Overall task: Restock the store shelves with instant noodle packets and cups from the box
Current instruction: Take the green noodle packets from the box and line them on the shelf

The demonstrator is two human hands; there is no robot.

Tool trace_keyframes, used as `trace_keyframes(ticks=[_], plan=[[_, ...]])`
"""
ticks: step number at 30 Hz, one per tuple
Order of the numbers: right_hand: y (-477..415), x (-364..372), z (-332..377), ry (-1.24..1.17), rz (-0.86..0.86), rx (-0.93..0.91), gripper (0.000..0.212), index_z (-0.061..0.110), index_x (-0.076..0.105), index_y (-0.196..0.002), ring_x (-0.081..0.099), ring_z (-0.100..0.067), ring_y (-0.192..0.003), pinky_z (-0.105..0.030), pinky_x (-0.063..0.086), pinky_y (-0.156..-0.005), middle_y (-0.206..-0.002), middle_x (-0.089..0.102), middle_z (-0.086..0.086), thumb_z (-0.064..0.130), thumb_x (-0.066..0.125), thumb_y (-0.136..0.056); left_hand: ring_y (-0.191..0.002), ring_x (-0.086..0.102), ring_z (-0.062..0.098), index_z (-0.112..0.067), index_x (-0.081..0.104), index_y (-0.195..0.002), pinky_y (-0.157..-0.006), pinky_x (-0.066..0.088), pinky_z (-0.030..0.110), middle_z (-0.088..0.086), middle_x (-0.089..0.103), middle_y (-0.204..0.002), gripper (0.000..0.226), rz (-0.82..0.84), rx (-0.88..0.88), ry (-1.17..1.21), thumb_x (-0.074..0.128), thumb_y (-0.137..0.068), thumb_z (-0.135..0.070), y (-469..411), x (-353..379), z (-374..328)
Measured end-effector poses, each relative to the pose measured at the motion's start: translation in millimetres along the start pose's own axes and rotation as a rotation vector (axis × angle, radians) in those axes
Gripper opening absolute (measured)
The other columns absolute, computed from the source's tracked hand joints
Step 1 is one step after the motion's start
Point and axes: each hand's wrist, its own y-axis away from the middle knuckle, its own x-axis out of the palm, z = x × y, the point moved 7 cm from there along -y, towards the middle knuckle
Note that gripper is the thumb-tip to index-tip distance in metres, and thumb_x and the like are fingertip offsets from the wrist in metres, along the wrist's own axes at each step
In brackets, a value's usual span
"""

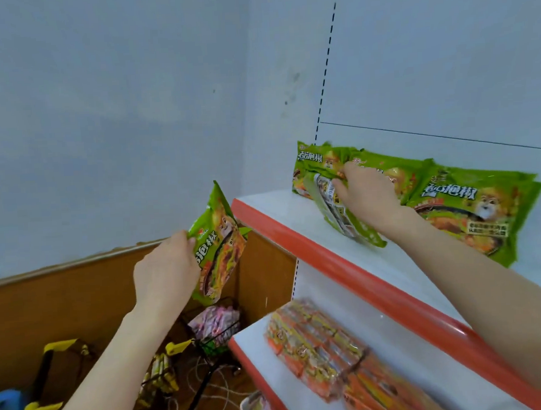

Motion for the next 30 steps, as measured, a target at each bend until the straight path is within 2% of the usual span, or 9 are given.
trace_keyframes(ticks=[5, 9, 12, 14, 16, 18, 21, 25, 30], plan=[[-1.3, 17.5, 22.9, -0.001, 0.111, -0.175, 0.040, 0.009, 0.053, -0.106, 0.059, -0.032, -0.094, -0.033, 0.037, -0.067, -0.098, 0.064, -0.012, 0.045, 0.044, -0.092, -0.054, 0.037, 0.023, -0.002, 0.054, -0.092, -0.045, 0.018, 0.028, -0.003, 0.036, -0.056, 0.025, 0.075, -0.043, -0.084, 0.038, -0.098, -0.021, -5.8, 19.6, -10.4], [-2.0, 28.3, 29.5, -0.268, 0.423, -0.134, 0.065, 0.010, 0.064, -0.092, 0.063, -0.020, -0.080, -0.033, 0.049, -0.072, -0.083, 0.068, -0.005, 0.070, 0.043, -0.079, -0.054, 0.036, 0.021, -0.004, 0.055, -0.094, -0.043, 0.015, 0.025, -0.007, 0.030, -0.055, 0.027, 0.113, -0.062, -0.112, 0.036, -0.098, -0.023, -6.1, 29.9, -18.1], [-22.6, 35.3, 10.8, -0.550, 0.465, -0.045, 0.047, 0.004, 0.062, -0.089, 0.064, -0.020, -0.075, -0.025, 0.045, -0.064, -0.090, 0.070, -0.012, 0.047, 0.043, -0.092, -0.052, 0.036, 0.020, -0.004, 0.056, -0.095, -0.042, 0.015, 0.024, -0.008, 0.030, -0.054, 0.026, 0.110, -0.070, -0.118, 0.038, -0.098, -0.022, -6.3, 34.0, -21.5], [-41.5, 41.3, -5.3, -0.465, 0.398, -0.074, 0.032, -0.002, 0.063, -0.091, 0.062, -0.024, -0.083, -0.026, 0.041, -0.063, -0.100, 0.067, -0.019, 0.022, 0.043, -0.095, -0.052, 0.037, 0.020, -0.005, 0.056, -0.095, -0.042, 0.016, 0.024, -0.008, 0.031, -0.054, 0.025, 0.115, -0.074, -0.134, 0.038, -0.098, -0.022, -6.4, 37.5, -22.2], [-50.8, 60.7, -14.2, -0.352, 0.507, -0.108, 0.029, 0.000, 0.061, -0.111, 0.056, -0.028, -0.108, -0.031, 0.043, -0.084, -0.120, 0.060, -0.016, 0.012, 0.040, -0.095, -0.052, 0.039, 0.021, -0.005, 0.056, -0.094, -0.042, 0.017, 0.024, -0.009, 0.031, -0.053, 0.025, 0.115, -0.079, -0.138, 0.038, -0.097, -0.022, -7.3, 40.6, -21.8], [-51.0, 79.8, -14.8, -0.276, 0.658, -0.175, 0.035, 0.007, 0.050, -0.129, 0.043, -0.023, -0.126, -0.031, 0.033, -0.103, -0.138, 0.047, -0.009, 0.015, 0.038, -0.097, -0.050, 0.039, 0.021, -0.004, 0.057, -0.092, -0.042, 0.018, 0.023, -0.008, 0.033, -0.053, 0.024, 0.102, -0.081, -0.131, 0.040, -0.097, -0.021, -8.8, 42.4, -20.8], [-47.3, 98.6, -6.8, -0.198, 0.774, -0.280, 0.041, 0.013, 0.039, -0.138, 0.032, -0.020, -0.136, -0.032, 0.023, -0.112, -0.148, 0.035, -0.004, 0.025, 0.036, -0.099, -0.050, 0.039, 0.020, -0.004, 0.058, -0.092, -0.041, 0.018, 0.022, -0.008, 0.035, -0.054, 0.024, 0.095, -0.083, -0.138, 0.041, -0.096, -0.020, -9.7, 44.0, -19.7], [-45.0, 113.0, 1.2, -0.200, 0.812, -0.339, 0.038, 0.013, 0.046, -0.133, 0.040, -0.021, -0.128, -0.031, 0.029, -0.106, -0.141, 0.044, -0.004, 0.026, 0.035, -0.099, -0.047, 0.038, 0.020, -0.004, 0.059, -0.091, -0.041, 0.016, 0.020, -0.006, 0.040, -0.054, 0.020, 0.077, -0.072, -0.135, 0.046, -0.095, -0.018, -10.1, 42.4, -16.6], [-48.7, 113.2, -6.1, -0.344, 0.718, -0.271, 0.028, 0.011, 0.060, -0.115, 0.052, -0.019, -0.106, -0.026, 0.037, -0.085, -0.114, 0.058, -0.005, 0.026, 0.047, -0.095, -0.032, 0.034, 0.018, -0.006, 0.052, -0.068, -0.039, 0.017, 0.012, -0.003, 0.042, -0.044, 0.020, 0.070, -0.004, -0.132, 0.059, -0.087, -0.011, -9.5, 48.8, -11.7]])
